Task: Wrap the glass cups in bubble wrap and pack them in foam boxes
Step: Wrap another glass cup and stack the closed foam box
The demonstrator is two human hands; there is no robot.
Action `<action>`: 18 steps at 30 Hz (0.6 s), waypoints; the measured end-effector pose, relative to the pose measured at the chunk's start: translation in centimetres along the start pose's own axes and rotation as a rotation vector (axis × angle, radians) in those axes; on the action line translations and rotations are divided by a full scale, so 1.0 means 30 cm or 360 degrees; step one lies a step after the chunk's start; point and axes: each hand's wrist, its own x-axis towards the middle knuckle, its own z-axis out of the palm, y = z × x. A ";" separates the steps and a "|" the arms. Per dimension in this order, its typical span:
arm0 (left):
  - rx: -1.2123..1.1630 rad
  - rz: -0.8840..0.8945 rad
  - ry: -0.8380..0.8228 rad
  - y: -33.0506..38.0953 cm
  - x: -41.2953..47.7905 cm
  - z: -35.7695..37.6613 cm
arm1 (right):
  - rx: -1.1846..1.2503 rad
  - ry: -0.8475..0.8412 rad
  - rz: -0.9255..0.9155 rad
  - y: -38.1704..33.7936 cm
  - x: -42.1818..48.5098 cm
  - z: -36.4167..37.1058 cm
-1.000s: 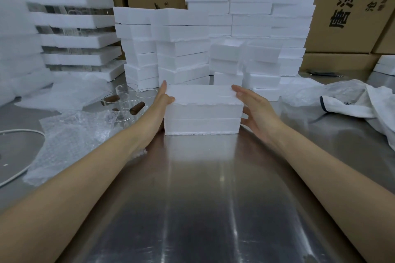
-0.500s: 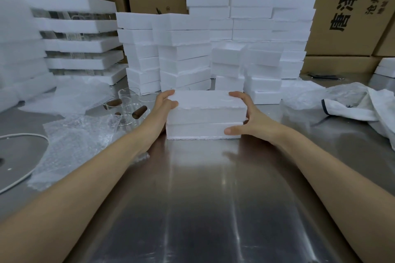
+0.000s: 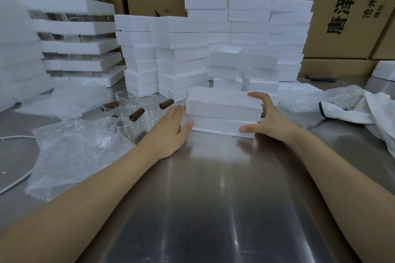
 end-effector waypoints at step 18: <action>0.1032 -0.0262 0.0130 0.018 0.204 0.069 | -0.0084 0.0412 -0.0048 0.044 0.014 0.025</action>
